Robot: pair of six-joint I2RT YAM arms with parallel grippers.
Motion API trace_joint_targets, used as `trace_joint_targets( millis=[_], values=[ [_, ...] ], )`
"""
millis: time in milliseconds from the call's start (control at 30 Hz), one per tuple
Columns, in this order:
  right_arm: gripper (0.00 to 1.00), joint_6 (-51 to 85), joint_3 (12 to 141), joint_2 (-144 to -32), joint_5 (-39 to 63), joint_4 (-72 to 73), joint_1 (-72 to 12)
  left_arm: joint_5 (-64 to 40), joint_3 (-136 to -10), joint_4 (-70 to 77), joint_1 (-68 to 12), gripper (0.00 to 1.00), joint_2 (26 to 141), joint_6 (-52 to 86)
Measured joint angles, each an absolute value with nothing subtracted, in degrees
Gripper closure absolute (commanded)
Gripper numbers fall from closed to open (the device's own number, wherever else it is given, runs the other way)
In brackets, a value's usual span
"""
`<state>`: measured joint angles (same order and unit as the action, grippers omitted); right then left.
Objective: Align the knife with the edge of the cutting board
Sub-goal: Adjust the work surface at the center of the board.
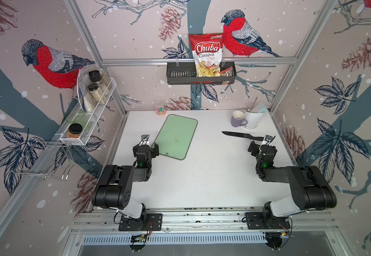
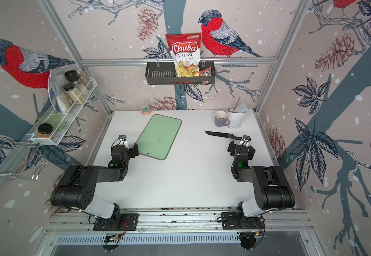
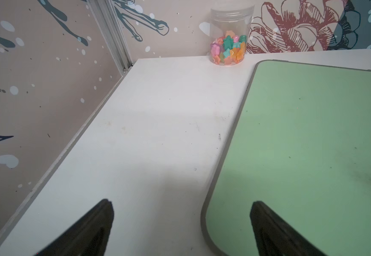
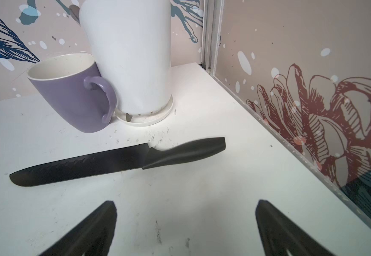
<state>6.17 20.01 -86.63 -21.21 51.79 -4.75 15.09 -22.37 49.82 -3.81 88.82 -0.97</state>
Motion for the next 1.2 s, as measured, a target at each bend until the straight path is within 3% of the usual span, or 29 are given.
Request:
trace_joint_targets(
  millis=[967, 1200],
  values=[
    [0.01, 6.17, 20.01, -86.63, -21.21, 51.79, -4.71, 15.16, -22.26, 49.89, -3.86, 0.02, 88.82, -1.06],
    [0.01, 6.17, 20.01, -86.63, -21.21, 51.79, -4.71, 21.37, -18.00, 55.13, -7.64, 0.02, 88.62, -2.02]
  ],
)
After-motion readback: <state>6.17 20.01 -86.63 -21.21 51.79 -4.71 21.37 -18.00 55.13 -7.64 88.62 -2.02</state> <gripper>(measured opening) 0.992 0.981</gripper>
